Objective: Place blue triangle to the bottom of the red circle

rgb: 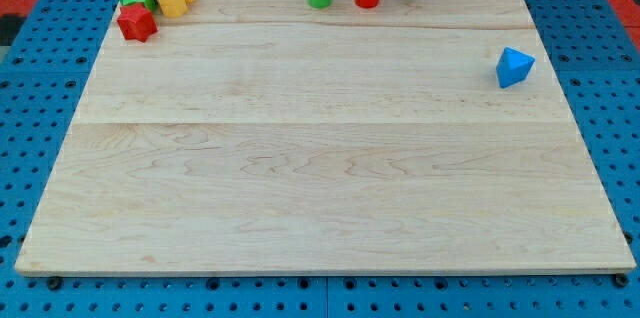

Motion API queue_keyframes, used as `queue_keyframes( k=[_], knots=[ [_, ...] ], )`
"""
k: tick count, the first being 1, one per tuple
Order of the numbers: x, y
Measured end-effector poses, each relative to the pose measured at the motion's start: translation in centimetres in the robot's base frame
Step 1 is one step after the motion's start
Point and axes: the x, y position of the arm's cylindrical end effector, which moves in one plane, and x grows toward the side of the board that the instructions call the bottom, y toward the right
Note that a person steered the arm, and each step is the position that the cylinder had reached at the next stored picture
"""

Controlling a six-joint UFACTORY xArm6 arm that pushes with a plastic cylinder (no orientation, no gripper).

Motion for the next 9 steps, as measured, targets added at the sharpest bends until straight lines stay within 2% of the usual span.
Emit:
queue_keyframes(
  k=[3, 4, 5, 6, 7, 8, 9],
  knots=[
    [0.0, -5.1],
    [0.0, -1.8],
    [0.2, 7.3],
    [3.2, 15.3],
    [10.3, 17.6],
    [15.7, 17.6],
    [19.2, 17.1]
  ],
)
